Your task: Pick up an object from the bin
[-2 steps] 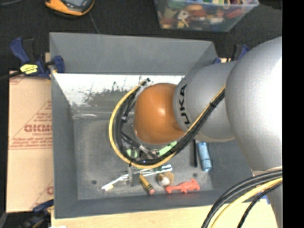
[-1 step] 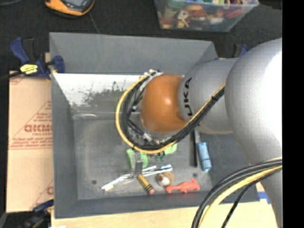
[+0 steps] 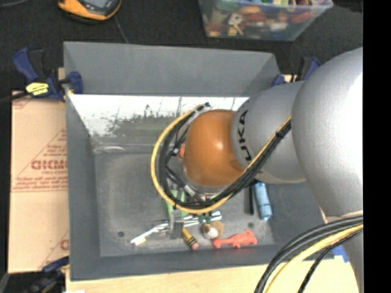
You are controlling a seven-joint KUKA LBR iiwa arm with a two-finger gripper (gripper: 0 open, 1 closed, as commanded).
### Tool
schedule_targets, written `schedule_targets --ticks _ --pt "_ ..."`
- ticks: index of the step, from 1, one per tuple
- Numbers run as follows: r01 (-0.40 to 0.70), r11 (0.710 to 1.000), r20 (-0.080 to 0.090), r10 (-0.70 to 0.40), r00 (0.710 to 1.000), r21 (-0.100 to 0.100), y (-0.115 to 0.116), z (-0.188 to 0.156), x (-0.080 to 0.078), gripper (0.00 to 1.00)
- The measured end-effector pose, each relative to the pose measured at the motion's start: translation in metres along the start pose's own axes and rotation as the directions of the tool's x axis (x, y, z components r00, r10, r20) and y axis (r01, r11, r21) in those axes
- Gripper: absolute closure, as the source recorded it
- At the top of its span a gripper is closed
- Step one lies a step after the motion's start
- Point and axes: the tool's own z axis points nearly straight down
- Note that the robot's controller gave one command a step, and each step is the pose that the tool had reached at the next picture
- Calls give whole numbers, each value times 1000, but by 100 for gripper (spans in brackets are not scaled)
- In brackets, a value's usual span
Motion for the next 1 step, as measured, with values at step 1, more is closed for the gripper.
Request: schedule_targets --ticks 1 --pt "88 996 7 -88 996 5 -3 -25 -19 0"
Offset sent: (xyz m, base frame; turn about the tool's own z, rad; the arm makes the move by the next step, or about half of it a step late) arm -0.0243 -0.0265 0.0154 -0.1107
